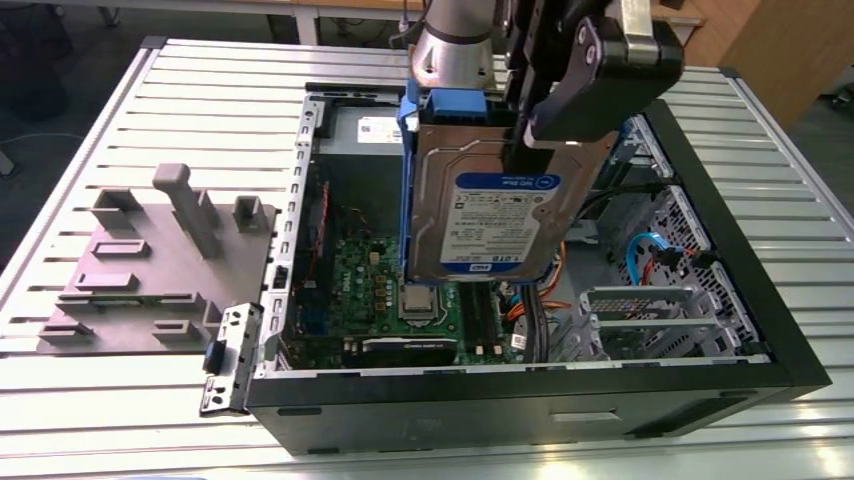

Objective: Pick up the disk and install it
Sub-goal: 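Pick up the disk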

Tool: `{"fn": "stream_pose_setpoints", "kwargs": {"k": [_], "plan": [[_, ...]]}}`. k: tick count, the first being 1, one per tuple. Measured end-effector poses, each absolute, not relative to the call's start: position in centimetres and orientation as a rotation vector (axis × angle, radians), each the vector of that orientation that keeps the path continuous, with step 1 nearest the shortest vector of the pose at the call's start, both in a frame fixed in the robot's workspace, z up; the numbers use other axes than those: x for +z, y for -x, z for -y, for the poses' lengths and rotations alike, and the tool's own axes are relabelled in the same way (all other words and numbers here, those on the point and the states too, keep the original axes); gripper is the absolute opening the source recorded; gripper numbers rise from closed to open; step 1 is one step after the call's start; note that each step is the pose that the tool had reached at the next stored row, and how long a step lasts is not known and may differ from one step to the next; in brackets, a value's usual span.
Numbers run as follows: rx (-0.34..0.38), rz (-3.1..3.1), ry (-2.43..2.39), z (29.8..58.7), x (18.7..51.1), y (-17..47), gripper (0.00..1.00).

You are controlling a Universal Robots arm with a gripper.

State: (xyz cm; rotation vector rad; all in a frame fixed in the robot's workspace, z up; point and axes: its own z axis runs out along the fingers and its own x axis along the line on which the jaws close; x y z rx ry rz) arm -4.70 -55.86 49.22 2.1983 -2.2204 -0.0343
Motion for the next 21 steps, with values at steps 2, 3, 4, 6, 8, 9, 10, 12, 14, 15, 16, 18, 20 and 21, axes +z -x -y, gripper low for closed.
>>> {"fn": "stream_pose_setpoints", "kwargs": {"k": [2, 3, 4, 6, 8, 9, 10, 12, 14, 15, 16, 18, 20, 21], "plan": [[-0.035, 2.22, -2.198, 56.0, 49.2, 4.4, 0.35], [-0.035, 2.22, -2.198, 56.0, 49.2, 4.1, 0.35], [-0.035, 2.22, -2.198, 56.1, 49.2, 3.8, 0.35], [-0.036, 2.22, -2.197, 56.2, 49.2, 3.1, 0.35], [-0.037, 2.219, -2.197, 56.2, 49.1, 2.3, 0.35], [-0.038, 2.219, -2.197, 56.3, 49.1, 1.9, 0.35], [-0.039, 2.218, -2.196, 56.3, 49.1, 1.5, 0.35], [-0.04, 2.218, -2.195, 56.4, 49.1, 0.7, 0.35], [-0.041, 2.217, -2.195, 56.5, 49.1, -0.1, 0.35], [-0.042, 2.217, -2.195, 56.5, 49.1, -0.4, 0.35], [-0.042, 2.217, -2.194, 56.5, 49.1, -0.7, 0.35], [-0.043, 2.216, -2.194, 56.5, 49.1, -1.2, 0.35], [-0.044, 2.216, -2.194, 56.5, 49.1, -1.6, 0.35], [-0.044, 2.216, -2.194, 56.5, 49.1, -1.8, 0.35]]}}
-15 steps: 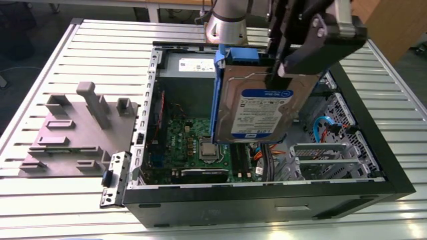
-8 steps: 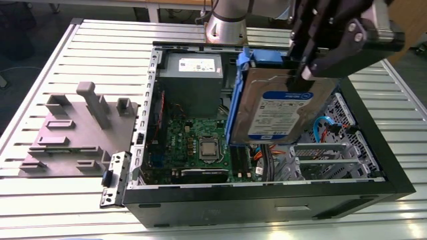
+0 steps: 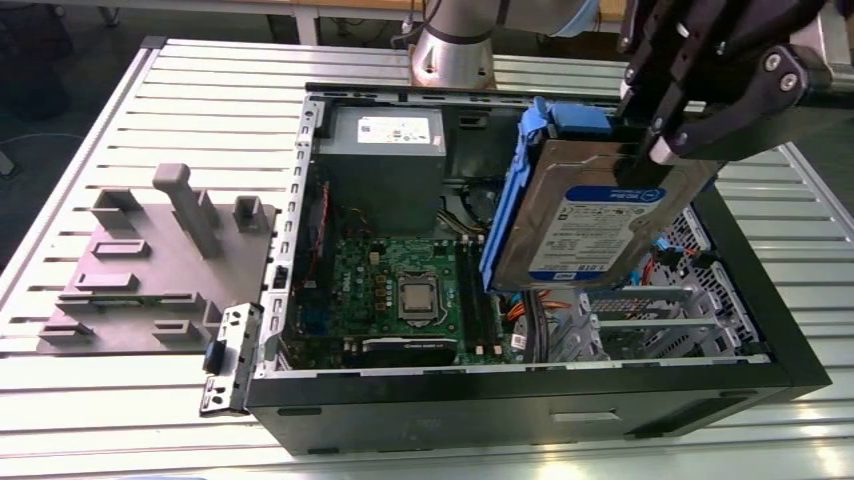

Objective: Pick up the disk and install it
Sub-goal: 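Pick up the disk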

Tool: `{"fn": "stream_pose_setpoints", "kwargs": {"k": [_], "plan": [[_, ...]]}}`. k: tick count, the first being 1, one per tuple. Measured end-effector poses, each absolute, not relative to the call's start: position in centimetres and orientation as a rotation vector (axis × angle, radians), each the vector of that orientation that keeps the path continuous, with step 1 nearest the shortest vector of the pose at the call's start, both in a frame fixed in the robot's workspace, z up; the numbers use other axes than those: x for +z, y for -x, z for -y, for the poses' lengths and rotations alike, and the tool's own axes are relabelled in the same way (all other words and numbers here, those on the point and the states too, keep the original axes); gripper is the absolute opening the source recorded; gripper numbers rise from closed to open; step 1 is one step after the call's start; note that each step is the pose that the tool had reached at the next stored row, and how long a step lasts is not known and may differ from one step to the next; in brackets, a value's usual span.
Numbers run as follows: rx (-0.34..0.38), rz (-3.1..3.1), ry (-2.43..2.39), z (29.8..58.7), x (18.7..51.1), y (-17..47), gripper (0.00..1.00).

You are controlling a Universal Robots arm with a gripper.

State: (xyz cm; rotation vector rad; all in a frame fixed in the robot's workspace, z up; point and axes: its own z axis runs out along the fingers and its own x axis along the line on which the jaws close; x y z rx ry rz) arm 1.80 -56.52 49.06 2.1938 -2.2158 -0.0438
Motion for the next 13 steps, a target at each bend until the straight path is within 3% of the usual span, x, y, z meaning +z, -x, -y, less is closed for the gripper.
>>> {"fn": "stream_pose_setpoints", "kwargs": {"k": [13], "plan": [[-0.048, 2.214, -2.192, 56.5, 49.0, -5.4, 0.35]]}}
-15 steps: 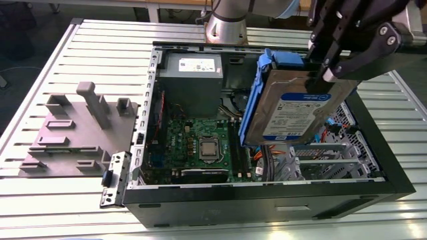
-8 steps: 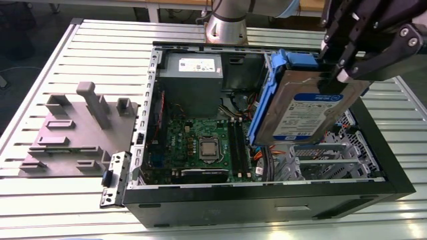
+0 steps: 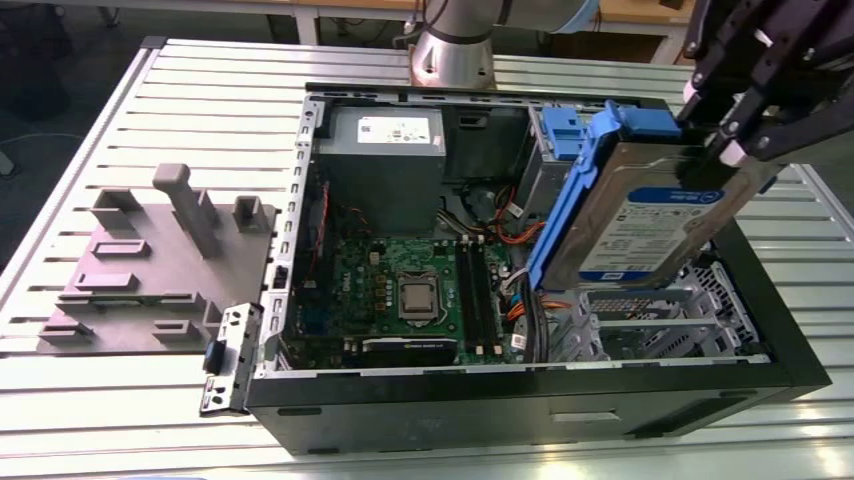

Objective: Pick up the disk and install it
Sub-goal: 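Pick up the disk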

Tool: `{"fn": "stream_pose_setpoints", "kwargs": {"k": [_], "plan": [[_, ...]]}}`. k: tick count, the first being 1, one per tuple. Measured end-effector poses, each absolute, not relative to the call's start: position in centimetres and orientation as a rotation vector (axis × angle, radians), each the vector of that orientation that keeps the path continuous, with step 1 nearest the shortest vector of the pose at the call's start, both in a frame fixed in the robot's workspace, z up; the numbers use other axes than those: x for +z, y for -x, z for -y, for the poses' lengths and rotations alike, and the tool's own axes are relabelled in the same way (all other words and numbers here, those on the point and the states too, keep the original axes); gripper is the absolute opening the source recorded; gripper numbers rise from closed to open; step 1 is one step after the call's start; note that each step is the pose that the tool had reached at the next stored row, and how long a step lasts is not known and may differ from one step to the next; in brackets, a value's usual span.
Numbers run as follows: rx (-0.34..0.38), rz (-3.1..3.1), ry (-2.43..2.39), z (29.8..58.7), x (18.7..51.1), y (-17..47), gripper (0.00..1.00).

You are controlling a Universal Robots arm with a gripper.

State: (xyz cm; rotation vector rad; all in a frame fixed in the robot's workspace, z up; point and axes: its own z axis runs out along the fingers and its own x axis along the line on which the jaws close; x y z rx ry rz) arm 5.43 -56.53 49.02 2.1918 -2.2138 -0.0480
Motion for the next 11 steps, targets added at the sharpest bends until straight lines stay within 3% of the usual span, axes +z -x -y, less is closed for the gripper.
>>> {"fn": "stream_pose_setpoints", "kwargs": {"k": [11], "plan": [[-0.05, 2.213, -2.191, 56.5, 49.0, -8.1, 0.35]]}}
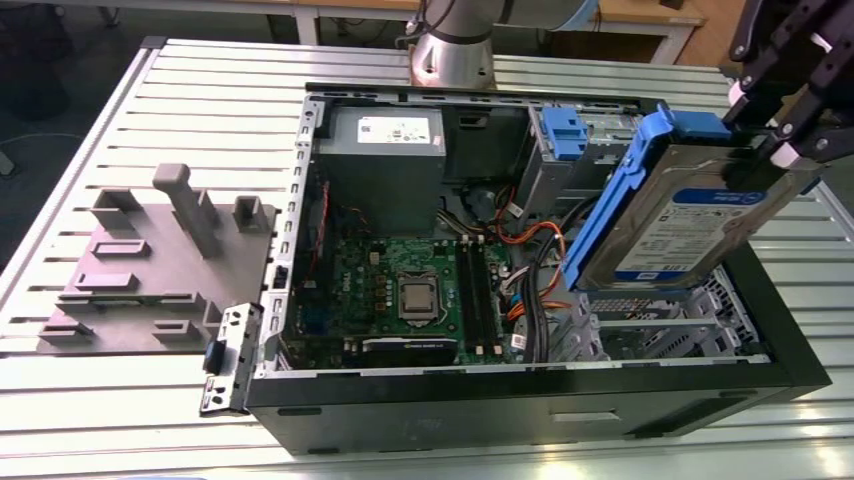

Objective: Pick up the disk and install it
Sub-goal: 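Pick up the disk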

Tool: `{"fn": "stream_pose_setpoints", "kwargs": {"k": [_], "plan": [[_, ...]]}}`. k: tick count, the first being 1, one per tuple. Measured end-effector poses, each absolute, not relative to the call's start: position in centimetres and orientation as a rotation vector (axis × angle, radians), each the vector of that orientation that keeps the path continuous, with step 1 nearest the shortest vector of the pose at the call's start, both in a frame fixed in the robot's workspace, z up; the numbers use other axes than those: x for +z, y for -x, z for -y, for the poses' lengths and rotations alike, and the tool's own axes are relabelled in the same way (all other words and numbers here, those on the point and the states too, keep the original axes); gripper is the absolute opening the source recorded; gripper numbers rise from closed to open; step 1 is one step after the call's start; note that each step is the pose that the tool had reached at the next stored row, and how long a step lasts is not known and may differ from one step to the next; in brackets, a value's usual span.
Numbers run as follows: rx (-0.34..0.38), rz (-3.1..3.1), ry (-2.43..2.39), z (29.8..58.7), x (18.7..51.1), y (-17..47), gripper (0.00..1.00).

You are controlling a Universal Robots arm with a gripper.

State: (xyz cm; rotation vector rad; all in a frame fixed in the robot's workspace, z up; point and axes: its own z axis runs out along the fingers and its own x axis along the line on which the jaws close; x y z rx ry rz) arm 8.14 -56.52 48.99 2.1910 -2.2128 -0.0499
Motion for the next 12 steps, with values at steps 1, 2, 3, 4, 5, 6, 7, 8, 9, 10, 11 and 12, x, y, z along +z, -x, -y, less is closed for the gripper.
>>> {"fn": "stream_pose_setpoints", "kwargs": {"k": [1, 2, 3, 4, 5, 6, 7, 8, 9, 10, 11, 12], "plan": [[-0.05, 2.213, -2.191, 56.5, 49.0, -8.2, 0.35], [-0.05, 2.213, -2.191, 56.5, 49.0, -8.2, 0.35], [-0.05, 2.213, -2.191, 56.5, 49.0, -8.2, 0.35], [-0.05, 2.213, -2.191, 56.5, 49.0, -8.2, 0.35], [-0.05, 2.213, -2.191, 56.5, 49.0, -8.2, 0.35], [-0.05, 2.213, -2.191, 56.5, 49.0, -8.2, 0.35], [-0.05, 2.213, -2.191, 56.5, 49.0, -8.2, 0.35], [-0.05, 2.213, -2.191, 56.5, 49.0, -8.3, 0.35], [-0.05, 2.213, -2.191, 56.5, 48.9, -8.5, 0.35], [-0.05, 2.213, -2.191, 56.5, 48.9, -8.7, 0.35], [-0.05, 2.213, -2.191, 56.5, 48.9, -8.9, 0.35], [-0.051, 2.213, -2.19, 56.5, 48.9, -9.2, 0.35]]}}
